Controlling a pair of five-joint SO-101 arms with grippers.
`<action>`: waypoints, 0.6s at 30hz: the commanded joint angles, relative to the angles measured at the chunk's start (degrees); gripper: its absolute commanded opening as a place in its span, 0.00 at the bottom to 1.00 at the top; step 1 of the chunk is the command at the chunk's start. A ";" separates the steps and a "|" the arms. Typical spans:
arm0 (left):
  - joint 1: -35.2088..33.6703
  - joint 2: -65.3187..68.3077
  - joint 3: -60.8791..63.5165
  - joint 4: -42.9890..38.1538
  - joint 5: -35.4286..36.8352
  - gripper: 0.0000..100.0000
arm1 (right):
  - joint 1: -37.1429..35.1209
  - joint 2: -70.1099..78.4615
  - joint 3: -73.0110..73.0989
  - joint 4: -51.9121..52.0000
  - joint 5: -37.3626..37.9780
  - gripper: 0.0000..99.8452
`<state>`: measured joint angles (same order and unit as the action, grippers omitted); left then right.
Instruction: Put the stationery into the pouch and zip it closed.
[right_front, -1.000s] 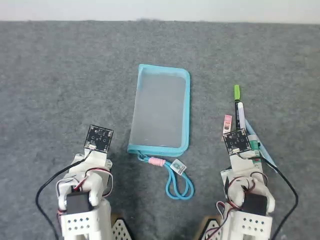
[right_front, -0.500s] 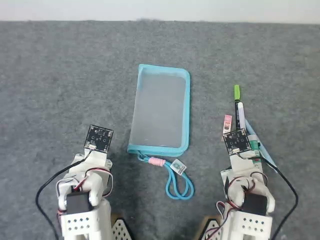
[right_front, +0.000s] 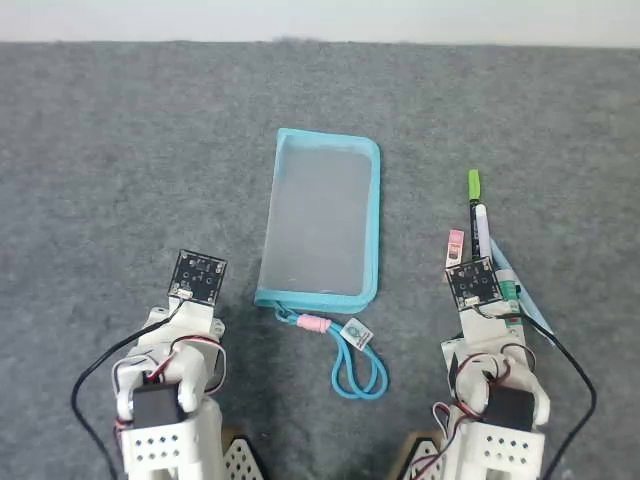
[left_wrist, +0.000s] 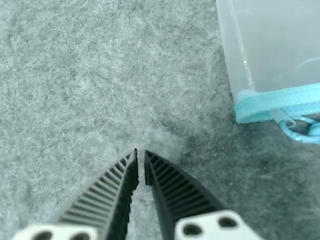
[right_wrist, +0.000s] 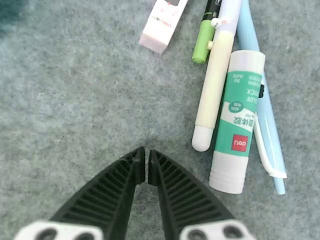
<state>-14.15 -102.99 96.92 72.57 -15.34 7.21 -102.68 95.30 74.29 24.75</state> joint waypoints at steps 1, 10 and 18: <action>-0.18 -1.05 -0.31 0.09 -0.53 0.02 | 0.22 -0.31 1.23 0.48 -0.18 0.01; 0.09 -1.05 -0.31 0.09 -0.53 0.02 | -0.04 -0.48 1.23 0.04 -0.35 0.01; -0.26 -1.05 -0.31 0.09 -0.53 0.02 | 1.27 -0.57 0.88 -6.11 0.18 0.01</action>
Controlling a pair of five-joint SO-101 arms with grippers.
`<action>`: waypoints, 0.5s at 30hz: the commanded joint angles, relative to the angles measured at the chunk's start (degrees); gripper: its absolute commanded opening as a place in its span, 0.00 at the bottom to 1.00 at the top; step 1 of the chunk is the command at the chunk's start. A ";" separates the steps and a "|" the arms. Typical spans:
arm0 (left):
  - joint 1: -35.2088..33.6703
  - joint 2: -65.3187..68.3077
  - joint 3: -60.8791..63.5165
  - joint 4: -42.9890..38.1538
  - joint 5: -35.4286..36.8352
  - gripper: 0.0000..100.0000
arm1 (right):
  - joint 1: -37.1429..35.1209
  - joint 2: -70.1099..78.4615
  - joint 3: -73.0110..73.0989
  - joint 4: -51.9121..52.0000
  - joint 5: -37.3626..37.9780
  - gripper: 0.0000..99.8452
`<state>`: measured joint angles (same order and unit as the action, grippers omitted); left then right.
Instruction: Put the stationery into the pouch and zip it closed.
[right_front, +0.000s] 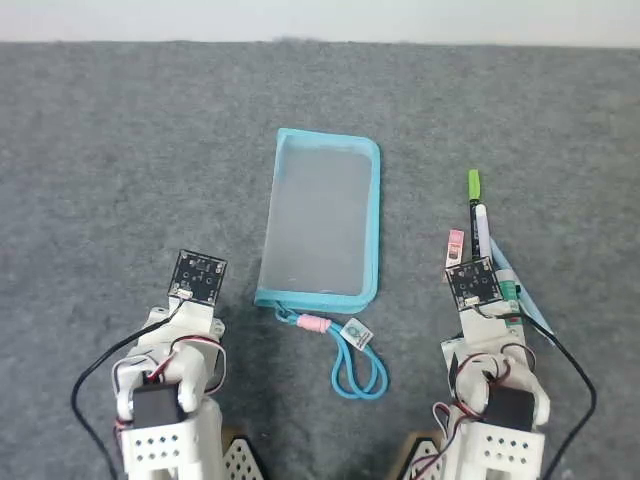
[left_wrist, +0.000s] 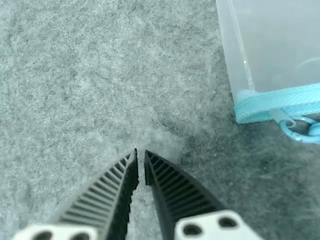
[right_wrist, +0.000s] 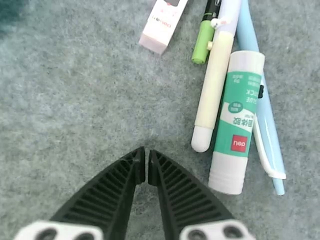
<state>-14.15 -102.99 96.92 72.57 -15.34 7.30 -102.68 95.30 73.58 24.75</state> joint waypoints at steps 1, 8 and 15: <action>-0.35 -1.05 -0.31 0.09 -0.62 0.02 | 1.63 -0.84 0.26 -8.75 1.23 0.01; -0.35 -1.05 -0.31 0.09 -0.62 0.02 | 5.05 -0.04 -8.53 -14.02 8.53 0.01; -0.35 -1.05 -0.31 0.09 -0.62 0.02 | 4.79 16.40 -23.38 -14.02 8.26 0.01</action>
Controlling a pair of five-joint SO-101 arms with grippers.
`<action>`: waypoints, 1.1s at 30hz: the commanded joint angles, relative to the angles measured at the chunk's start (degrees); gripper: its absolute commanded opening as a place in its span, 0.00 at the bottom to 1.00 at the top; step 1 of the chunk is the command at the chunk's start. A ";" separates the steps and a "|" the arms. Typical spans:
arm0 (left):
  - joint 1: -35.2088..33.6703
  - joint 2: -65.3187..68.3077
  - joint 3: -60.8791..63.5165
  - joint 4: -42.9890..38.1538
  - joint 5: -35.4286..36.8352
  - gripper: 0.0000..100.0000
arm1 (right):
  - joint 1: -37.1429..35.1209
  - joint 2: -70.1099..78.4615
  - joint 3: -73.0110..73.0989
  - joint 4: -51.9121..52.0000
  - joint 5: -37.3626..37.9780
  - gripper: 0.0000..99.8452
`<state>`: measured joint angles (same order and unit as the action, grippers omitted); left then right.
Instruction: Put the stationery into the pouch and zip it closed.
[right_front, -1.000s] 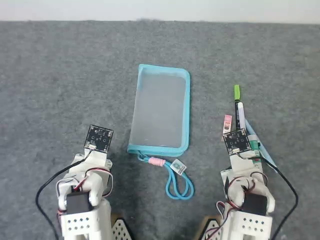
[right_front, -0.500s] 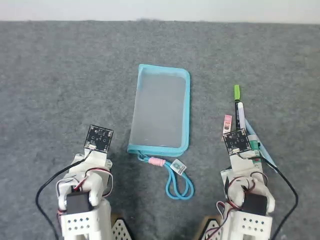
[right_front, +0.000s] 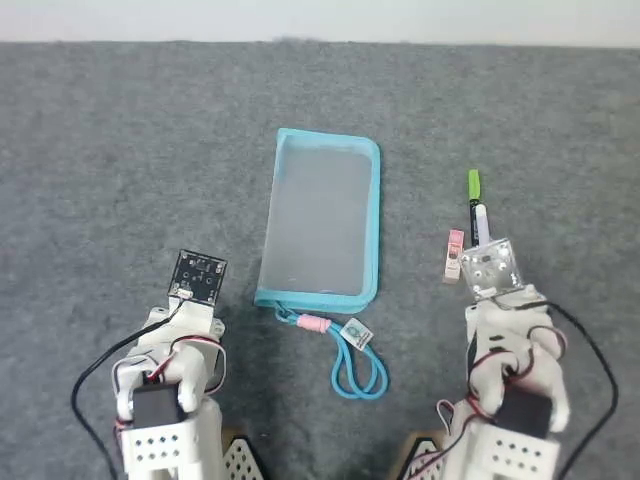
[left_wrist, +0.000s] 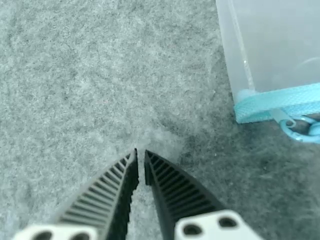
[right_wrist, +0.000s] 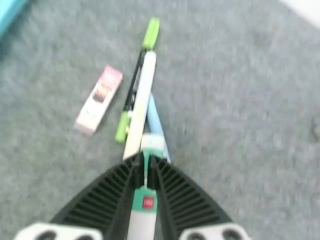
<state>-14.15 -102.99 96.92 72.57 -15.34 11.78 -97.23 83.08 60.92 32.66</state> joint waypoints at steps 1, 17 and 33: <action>-0.35 -1.05 -0.31 0.09 -0.62 0.02 | 0.31 15.25 -13.98 -1.36 0.26 0.01; -0.35 -1.05 -0.31 0.09 -0.62 0.02 | -5.41 84.79 -62.51 11.74 -6.68 0.13; -0.35 -1.05 -0.31 0.09 -0.62 0.02 | -6.20 110.64 -74.29 6.29 -6.68 0.15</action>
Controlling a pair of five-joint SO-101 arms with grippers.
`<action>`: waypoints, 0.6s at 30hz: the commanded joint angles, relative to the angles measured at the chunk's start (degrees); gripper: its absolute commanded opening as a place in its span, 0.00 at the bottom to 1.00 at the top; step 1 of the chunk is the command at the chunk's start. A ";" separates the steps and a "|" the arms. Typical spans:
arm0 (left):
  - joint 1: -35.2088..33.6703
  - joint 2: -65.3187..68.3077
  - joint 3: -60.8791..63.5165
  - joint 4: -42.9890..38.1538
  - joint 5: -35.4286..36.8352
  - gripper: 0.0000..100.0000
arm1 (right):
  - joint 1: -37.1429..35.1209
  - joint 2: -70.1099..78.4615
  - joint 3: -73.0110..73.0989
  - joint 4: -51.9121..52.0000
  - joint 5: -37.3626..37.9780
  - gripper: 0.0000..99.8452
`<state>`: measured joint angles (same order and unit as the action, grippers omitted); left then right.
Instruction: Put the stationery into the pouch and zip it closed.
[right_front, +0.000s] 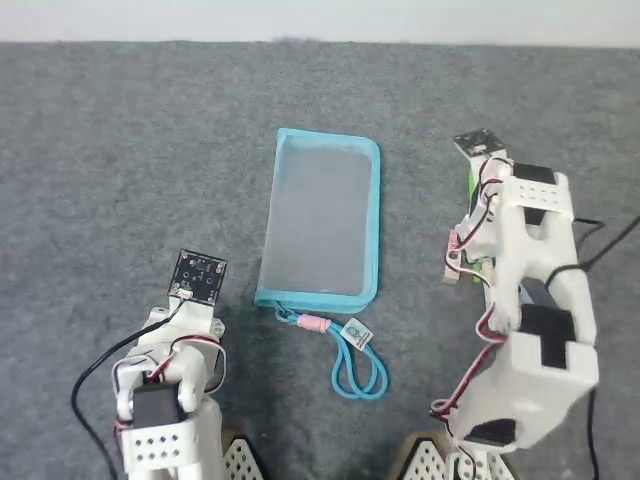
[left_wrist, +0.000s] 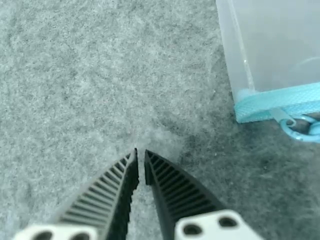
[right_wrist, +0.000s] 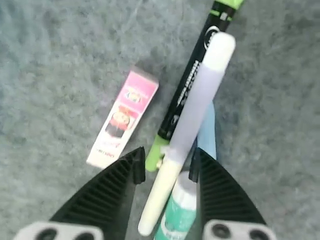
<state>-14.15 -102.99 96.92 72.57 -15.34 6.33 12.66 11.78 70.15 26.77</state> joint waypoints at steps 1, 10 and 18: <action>-0.35 -1.05 -0.31 0.09 -0.62 0.02 | -0.57 1.27 -2.99 -3.56 -0.79 0.15; -0.35 -1.05 -0.31 0.09 -0.62 0.02 | -0.04 6.20 -3.34 -5.23 -0.88 0.15; -0.35 -1.05 -0.31 0.09 -0.62 0.02 | 1.45 7.16 -9.23 -1.01 -1.23 0.03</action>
<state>-14.15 -102.99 96.92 72.57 -15.34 7.30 20.66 8.18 65.85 26.07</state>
